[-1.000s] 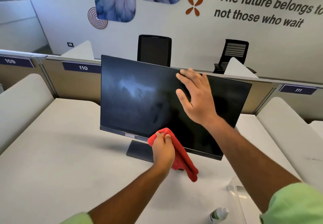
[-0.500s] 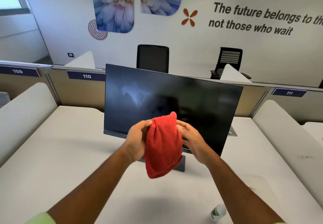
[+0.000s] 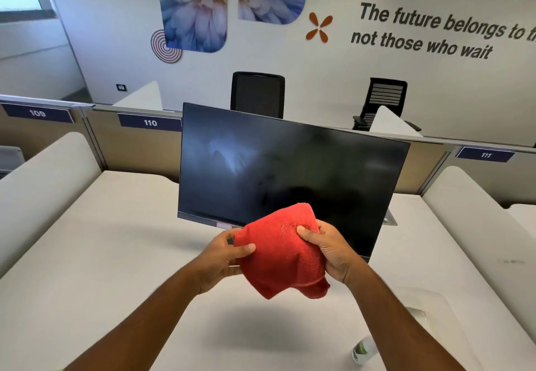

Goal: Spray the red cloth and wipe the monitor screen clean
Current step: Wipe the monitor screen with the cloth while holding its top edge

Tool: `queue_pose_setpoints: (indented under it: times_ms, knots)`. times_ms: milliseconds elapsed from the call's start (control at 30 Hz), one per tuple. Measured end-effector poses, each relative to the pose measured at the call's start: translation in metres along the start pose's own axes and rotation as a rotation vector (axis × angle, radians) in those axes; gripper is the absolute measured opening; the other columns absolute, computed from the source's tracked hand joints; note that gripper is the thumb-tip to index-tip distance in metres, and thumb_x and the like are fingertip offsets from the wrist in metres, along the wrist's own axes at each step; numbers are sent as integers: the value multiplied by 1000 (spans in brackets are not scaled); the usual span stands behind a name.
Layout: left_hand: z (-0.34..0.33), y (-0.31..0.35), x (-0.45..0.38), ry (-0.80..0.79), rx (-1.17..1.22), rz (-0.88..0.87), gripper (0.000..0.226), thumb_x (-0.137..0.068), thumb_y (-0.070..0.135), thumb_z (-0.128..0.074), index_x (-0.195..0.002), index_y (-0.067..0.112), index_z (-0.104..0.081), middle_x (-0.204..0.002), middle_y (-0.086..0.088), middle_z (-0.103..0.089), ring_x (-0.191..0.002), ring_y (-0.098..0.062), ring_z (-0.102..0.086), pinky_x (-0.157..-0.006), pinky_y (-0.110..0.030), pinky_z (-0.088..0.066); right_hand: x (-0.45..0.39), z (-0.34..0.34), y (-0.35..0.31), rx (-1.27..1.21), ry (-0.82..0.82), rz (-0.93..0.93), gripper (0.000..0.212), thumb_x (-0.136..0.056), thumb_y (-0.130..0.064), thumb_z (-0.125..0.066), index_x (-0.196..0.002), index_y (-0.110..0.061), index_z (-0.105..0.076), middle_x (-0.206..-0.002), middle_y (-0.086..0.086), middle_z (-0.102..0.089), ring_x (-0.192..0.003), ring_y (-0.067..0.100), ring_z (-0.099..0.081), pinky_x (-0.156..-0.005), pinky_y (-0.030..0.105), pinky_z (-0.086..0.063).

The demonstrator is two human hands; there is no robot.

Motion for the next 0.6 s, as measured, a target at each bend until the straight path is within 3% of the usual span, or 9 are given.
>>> queue_pose_setpoints:
  times_ms: [100,167,233,333,400,467,533,600]
  knots:
    - [8,5,-2,228,100,-116,54,-85,18,-81,-127,29,-51,-121,-10,-70,-98,-26,-74,-71,-37,-62,3,7,0,108,82,16,52,-86,-30,-82,-134,-17,-64,-122,11,-77,-110,30,-76,-93,45,-64]
    - [7,11,-5,326,44,-196,43,-93,18,-75,-121,35,-47,-111,-9,-73,-96,-26,-73,-70,-39,-61,2,7,1,120,139,39,59,-92,-23,-81,-143,-20,-53,-121,12,-75,-109,31,-76,-97,49,-63]
    - [4,18,-6,404,-67,-269,31,-98,19,-68,-111,37,-46,-106,-9,-73,-93,-24,-68,-72,-38,-56,3,5,-2,69,154,99,71,-93,-18,-81,-149,-36,-42,-114,14,-79,-106,31,-77,-97,48,-63]
    - [3,31,-6,460,-206,-318,21,-101,11,-62,-98,31,-56,-107,-3,-68,-98,-22,-63,-76,-30,-48,8,0,-13,75,10,221,96,-82,-14,-91,-152,-51,-37,-118,11,-78,-110,28,-76,-90,37,-64]
    - [4,42,-5,433,-309,-320,22,-98,5,-64,-92,26,-68,-108,1,-71,-106,-21,-65,-80,-24,-48,12,-3,-19,284,-86,294,103,-72,-14,-99,-150,-52,-43,-132,-2,-69,-118,22,-71,-93,37,-63]
    - [3,51,-4,331,-376,-288,20,-92,7,-74,-98,26,-76,-114,2,-72,-111,-19,-67,-87,-22,-51,14,-7,-22,647,-70,345,96,-69,-18,-100,-139,-59,-51,-135,-12,-55,-124,16,-61,-101,38,-60]
    - [-4,57,1,187,-464,-230,47,-76,17,-91,-120,21,-74,-127,2,-66,-116,-19,-65,-96,-28,-55,14,-9,-22,886,18,407,82,-72,-13,-97,-126,-61,-58,-131,-11,-44,-124,14,-52,-104,34,-57]
    - [-11,60,5,170,-745,-194,80,-64,24,-98,-136,16,-63,-142,4,-47,-124,-16,-54,-104,-32,-52,16,-8,-24,923,133,501,63,-74,-10,-95,-116,-49,-70,-127,-7,-42,-119,13,-51,-104,33,-57]
Point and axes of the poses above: each hand's wrist, its own x-axis away from the middle knuckle, its own z-axis out of the back of the hand, y = z × x, the point moved 4 cm from there along -x, towards the middle knuckle
